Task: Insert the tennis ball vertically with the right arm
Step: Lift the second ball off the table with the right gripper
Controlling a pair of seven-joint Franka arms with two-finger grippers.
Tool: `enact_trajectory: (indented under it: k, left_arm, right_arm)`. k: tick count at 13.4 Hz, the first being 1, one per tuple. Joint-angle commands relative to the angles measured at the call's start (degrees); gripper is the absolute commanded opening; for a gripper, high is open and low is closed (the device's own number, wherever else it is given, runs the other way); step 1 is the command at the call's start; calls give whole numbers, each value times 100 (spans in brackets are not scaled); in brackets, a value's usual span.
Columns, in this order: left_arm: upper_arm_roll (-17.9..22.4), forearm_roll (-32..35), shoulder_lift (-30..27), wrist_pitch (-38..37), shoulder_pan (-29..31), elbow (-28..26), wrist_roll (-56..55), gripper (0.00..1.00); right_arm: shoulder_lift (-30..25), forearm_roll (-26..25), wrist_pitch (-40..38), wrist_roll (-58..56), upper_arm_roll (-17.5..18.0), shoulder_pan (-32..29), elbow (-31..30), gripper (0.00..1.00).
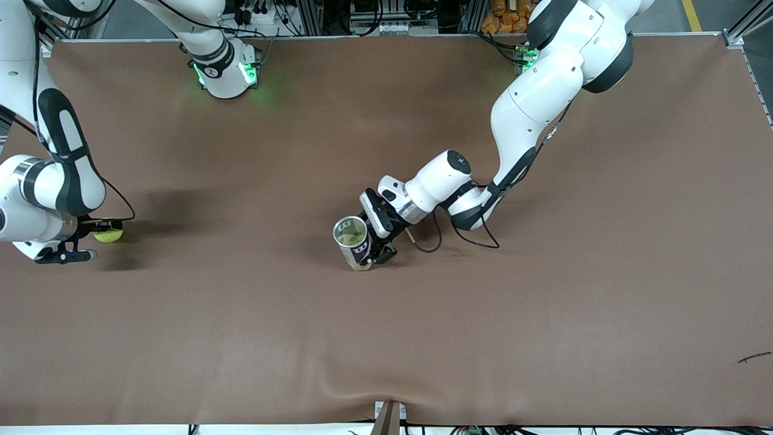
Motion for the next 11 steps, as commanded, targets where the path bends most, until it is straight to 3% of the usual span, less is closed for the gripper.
enact_trajectory:
  k: [1,3,6,9,11]
  left_arm:
    - [5,-21,34,91,-7,87,3,78]
    - [5,-38,34,91,-7,96,-6,78]
    - [5,-39,34,91,-7,96,-6,78]
    - [5,-12,34,91,-7,87,12,78]
    - [5,-30,34,91,-16,96,3,78]
  right_arm:
    - [-252,-107,-611,-217,518,-92,574,33]
    - [-340,24,-1330,-227,922,-92,1145,33]
    - [-516,927,-2281,-175,1424,-74,1648,34]
    - [-490,1964,-2494,437,2091,57,1833,36]
    - [-455,2632,-2433,1263,2155,494,1868,36]
